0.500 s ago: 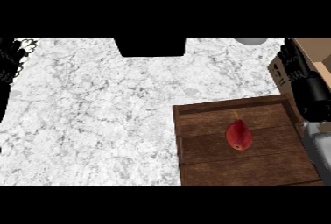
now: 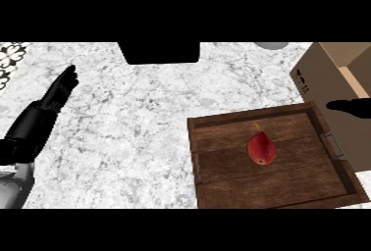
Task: Pick the pear from the tray and place it in the cardboard box
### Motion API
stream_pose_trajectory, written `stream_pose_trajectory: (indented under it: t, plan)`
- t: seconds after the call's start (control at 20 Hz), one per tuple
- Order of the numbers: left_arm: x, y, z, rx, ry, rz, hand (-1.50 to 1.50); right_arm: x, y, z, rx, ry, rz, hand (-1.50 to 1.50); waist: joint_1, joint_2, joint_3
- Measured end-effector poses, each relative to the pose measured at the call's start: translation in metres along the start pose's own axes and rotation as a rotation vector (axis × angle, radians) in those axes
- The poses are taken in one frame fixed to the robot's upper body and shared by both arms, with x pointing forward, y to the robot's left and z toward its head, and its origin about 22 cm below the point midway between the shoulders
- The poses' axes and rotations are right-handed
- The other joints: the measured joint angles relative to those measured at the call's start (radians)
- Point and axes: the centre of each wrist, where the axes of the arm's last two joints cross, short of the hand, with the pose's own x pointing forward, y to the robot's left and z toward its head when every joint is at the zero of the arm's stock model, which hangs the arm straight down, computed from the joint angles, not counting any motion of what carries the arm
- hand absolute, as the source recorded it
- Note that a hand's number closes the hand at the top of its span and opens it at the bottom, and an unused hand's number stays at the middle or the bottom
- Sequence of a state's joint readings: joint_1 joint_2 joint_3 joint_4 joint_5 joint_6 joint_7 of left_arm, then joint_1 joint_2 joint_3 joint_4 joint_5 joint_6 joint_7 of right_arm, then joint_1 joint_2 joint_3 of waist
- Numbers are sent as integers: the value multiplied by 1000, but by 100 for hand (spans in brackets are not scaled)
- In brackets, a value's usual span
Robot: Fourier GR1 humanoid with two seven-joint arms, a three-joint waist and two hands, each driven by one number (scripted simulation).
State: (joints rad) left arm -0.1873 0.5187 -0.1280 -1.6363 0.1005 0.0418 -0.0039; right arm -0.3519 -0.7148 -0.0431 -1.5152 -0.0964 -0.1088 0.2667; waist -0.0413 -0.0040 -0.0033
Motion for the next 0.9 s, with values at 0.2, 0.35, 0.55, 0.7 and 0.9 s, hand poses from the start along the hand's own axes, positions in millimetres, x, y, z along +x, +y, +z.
stream_pose_trajectory:
  t: [0.2, 0.35, 0.55, 0.7, 0.9]
  plan:
    - [-14, -18, 0, -56, 0, 24, 0, -4, -11, 24, 48, 22, 119, -150, 8, 0, 1]
    - [-14, -20, -3, -84, -3, 33, 0, -7, -12, 37, 127, -8, 217, -150, 16, 1, 2]
    - [-14, -22, -5, -104, -10, 35, 0, 13, -11, 40, 231, -19, 344, -150, 31, 2, 2]
    - [-15, -23, -7, -112, -15, 36, 0, 29, -8, 39, 339, 25, 454, -150, 41, 4, 1]
    - [-16, -34, -13, -128, -21, 42, 0, 52, 6, 37, 493, 85, 588, -150, 54, 7, 1]
